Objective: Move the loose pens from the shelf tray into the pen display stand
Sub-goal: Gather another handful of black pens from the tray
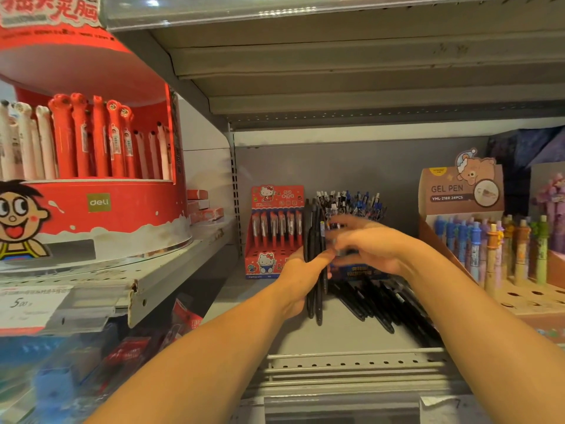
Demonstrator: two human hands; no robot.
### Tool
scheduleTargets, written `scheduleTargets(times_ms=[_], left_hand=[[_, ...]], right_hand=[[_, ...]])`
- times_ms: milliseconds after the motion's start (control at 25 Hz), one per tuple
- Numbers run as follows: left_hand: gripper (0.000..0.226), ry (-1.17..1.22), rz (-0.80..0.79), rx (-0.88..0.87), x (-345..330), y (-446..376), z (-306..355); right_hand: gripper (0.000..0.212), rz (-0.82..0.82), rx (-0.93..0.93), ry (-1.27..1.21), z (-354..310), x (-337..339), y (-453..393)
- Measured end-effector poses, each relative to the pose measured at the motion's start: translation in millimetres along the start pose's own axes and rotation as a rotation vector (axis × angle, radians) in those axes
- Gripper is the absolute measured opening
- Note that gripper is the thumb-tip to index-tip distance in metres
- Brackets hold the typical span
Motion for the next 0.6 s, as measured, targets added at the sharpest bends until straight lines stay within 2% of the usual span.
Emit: scheduleTargets(times_ms=[80,160,240,320,480,600], left_hand=[[0.016,-0.061,-0.077,0.04,-6.7,0.5,-5.3],[0.014,-0.082,-0.149,0.073,-13.4,1.8,-9.9],[0.021,-0.153,-0.183,0.094,-15.5,3.3,-11.1],[0.027,-0.187,-0.193,0.106,-16.0,5.7,-10.3],[0.022,-0.062,-0.209,0.151,-18.8,8.4,-10.4],[0.015,-0.03,-0.15,0.173,-14.6,7.4,-9.6]], right_hand=[[0.072,0.076,0.218,-0.014,-20.7,-0.8,2.6],[0.059,0.085,0.325,0.147,-29.8,-9.4,4.7],[0.038,0.078,0.345,0.302,-31.0,-16.4,5.5],[0.029,0.092,0.356,0.364,-30.2,-19.8,6.5],[0.026,0.066,0.278,0.424,-26.8,-23.9,8.0],[0.034,0.093,0.231,0.31,-23.8,-18.2,5.8]])
Point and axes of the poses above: each hand's wrist, its own y-axis away from the middle knuckle, its own x-axis out of the back of the hand, z = x × y, the point moved 8 cm from there along -y, towards the middle knuckle, and after that the axes turned 6 degrees about -z, right-handed, at the moved point
